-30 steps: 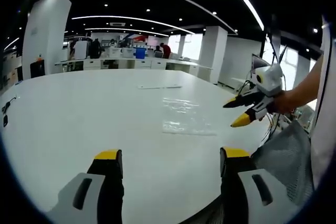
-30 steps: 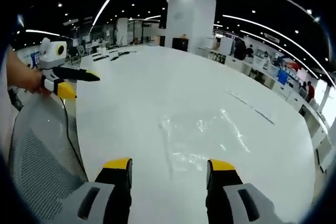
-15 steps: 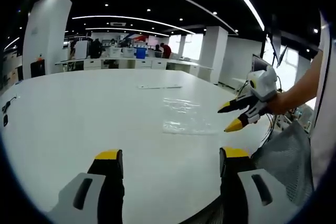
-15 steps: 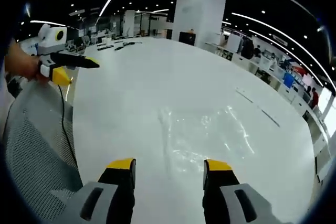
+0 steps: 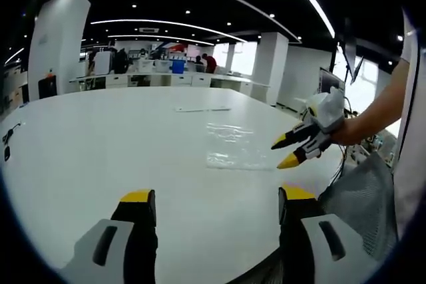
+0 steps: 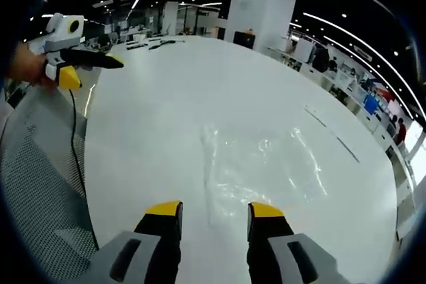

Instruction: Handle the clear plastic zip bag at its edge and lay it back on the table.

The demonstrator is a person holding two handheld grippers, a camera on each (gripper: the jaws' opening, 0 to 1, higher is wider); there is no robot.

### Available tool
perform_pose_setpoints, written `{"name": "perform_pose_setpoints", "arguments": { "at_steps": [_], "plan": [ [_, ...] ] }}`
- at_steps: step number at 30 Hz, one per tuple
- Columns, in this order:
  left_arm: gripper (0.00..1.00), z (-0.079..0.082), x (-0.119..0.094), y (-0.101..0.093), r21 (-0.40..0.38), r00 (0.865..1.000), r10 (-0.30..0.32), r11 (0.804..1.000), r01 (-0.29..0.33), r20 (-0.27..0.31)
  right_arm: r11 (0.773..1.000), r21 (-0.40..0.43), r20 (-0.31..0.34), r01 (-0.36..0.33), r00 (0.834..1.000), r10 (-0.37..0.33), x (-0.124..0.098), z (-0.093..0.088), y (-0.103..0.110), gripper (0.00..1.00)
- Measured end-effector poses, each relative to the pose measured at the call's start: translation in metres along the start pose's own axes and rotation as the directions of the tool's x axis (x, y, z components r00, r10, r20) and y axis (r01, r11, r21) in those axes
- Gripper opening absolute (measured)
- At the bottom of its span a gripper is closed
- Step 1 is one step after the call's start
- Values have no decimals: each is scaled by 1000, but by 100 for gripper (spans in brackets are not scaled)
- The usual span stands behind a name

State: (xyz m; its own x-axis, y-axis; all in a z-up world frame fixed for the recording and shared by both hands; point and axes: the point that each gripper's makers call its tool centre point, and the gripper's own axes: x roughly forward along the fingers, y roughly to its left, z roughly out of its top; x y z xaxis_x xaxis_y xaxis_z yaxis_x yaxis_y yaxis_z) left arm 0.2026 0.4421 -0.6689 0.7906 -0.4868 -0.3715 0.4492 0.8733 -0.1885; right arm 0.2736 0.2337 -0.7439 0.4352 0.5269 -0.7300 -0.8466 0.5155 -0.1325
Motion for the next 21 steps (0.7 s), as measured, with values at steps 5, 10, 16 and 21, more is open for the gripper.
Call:
{"name": "perform_pose_setpoints", "arguments": {
  "at_steps": [5,10,16,21],
  "plan": [
    [75,1,0,-1,0,1000,2,1000,-2,0,1000,-18,-21,-5,1000,5,5,-3,2,32],
    [74,3,0,-5,1,1000,0,1000,0,-2,1000,-22,-38,-8,999,8,10,-7,3,27],
    [74,3,0,-5,2,1000,-1,1000,1,-5,999,-40,-51,-22,999,20,14,-7,9,24],
    [74,2,0,-4,1,1000,-1,1000,1,-5,999,-44,-70,-22,997,19,16,-10,8,20]
  ]
}}
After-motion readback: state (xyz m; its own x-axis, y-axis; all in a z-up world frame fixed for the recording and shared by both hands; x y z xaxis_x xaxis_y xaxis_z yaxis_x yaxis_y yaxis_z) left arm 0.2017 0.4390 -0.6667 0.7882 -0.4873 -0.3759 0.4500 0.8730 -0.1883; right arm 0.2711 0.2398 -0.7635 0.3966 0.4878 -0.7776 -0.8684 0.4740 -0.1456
